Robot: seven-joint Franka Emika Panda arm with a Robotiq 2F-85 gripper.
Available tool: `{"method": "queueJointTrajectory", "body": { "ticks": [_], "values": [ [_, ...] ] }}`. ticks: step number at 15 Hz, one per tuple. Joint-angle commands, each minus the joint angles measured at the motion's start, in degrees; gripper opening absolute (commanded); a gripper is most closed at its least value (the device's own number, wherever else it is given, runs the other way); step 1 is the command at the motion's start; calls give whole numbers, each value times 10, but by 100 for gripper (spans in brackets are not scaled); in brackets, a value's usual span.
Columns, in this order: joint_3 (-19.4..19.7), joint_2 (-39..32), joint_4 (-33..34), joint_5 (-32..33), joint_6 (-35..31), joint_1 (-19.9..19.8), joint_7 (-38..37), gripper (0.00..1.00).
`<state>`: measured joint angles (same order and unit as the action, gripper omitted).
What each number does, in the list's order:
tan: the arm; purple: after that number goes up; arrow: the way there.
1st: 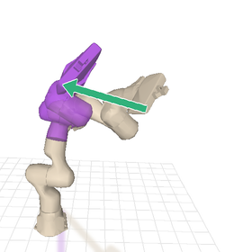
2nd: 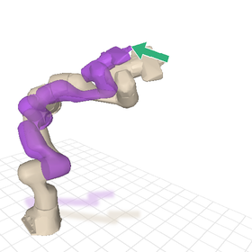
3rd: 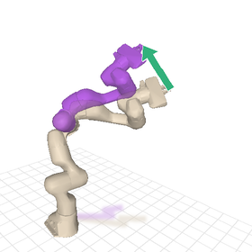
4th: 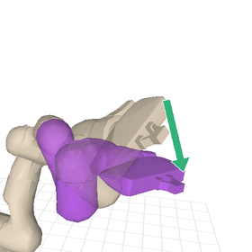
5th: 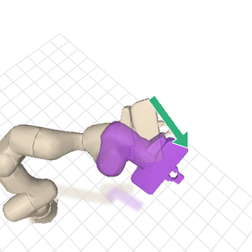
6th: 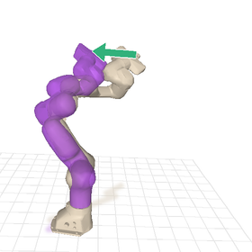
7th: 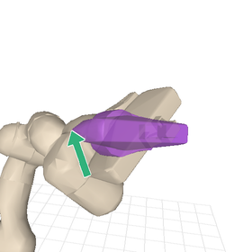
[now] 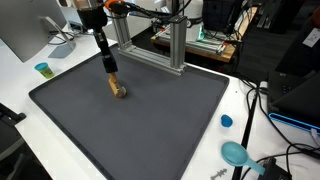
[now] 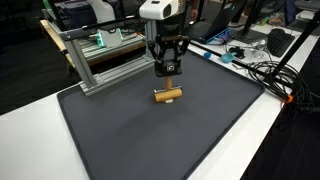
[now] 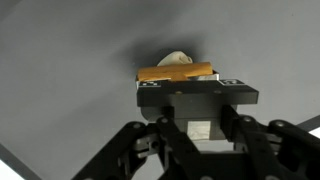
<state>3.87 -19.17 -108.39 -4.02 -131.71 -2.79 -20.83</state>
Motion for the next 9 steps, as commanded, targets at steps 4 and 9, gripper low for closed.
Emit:
{"method": "queueJointTrajectory", "body": {
  "ticks": [4, 9],
  "values": [
    [4, -14, 10, -7, 25, 6, -5, 22],
    [10, -32, 17, 4, 35, 8, -14, 22]
  ]
}}
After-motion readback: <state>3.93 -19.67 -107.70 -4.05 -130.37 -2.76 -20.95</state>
